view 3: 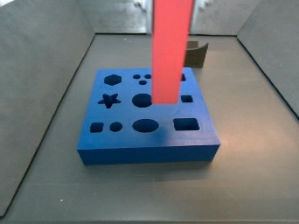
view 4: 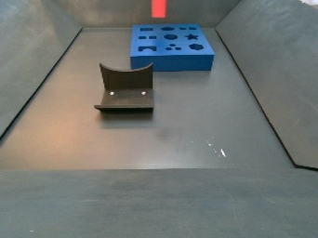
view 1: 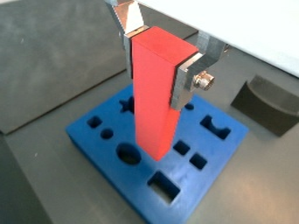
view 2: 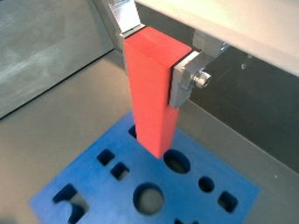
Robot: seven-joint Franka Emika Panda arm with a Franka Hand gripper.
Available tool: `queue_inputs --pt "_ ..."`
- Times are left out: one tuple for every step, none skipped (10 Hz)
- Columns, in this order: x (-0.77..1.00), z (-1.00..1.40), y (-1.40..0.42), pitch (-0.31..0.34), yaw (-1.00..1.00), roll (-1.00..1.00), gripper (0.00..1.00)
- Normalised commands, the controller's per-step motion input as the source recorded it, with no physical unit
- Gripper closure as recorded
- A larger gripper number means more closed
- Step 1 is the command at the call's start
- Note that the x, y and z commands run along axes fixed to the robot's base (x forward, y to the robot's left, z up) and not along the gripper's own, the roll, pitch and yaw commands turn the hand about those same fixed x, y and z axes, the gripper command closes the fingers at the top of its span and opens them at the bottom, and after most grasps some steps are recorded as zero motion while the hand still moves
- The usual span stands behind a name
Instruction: Insert the rectangle object.
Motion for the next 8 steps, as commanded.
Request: queue_inputs --pt "1.0 -0.23 -0.33 -0.03 0.0 0.05 1.0" --pt "1.0 -0.22 -0.22 -0.004 0.0 0.05 1.0" --pt "1.0 -0.23 -0.06 0.0 0.0 0.13 1.0" --pt "1.0 -0.35 -0.01 0.0 0.05 0.09 1.0" --pt "0.61 -0.61 0.0 -0.034 0.21 0.14 1.0" --pt "0.07 -0.43 0.0 -0.054 0.13 0.11 1.0" --pt "0.05 -0.3 0.0 -0.06 0.03 -0.07 1.0" --pt "0.22 -0.23 0.0 0.0 0.0 0.0 1.0"
